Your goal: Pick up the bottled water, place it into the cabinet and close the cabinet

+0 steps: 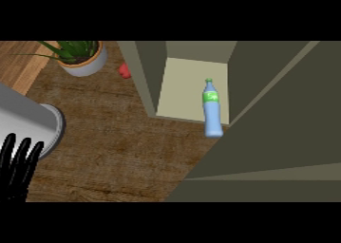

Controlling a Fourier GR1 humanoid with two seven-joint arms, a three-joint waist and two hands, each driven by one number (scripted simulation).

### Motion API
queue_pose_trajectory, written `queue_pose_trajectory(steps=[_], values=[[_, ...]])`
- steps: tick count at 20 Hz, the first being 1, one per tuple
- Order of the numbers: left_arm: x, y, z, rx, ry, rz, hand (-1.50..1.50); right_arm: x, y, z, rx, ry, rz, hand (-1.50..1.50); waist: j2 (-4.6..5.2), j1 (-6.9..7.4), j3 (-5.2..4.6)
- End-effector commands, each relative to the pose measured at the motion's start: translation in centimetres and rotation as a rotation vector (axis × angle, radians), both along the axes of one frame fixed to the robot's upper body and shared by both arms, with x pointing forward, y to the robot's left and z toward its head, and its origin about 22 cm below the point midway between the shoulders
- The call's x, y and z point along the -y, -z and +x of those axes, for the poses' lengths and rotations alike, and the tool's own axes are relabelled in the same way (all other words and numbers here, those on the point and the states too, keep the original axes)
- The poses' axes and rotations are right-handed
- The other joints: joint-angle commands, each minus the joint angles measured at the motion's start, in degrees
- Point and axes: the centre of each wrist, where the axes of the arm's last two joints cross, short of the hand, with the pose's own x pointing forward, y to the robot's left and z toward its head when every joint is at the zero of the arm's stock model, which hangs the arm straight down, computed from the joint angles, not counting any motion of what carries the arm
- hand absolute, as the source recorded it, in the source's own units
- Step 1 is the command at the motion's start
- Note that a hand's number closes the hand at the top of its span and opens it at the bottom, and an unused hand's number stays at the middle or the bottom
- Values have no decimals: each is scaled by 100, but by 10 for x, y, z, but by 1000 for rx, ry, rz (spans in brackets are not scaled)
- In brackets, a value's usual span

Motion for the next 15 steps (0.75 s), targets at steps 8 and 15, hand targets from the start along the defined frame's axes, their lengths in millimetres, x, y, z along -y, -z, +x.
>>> queue_pose_trajectory(steps=[8, 15], values=[[2, 8, 3, -9, 45, -4, -150, -49, -17, 116, -133, 320, 57, 150, -15, 179, 29], [-3, 10, 4, -21, 34, -14, -150, -91, -48, 190, -180, 355, 62, 150, -75, 21, 51]])
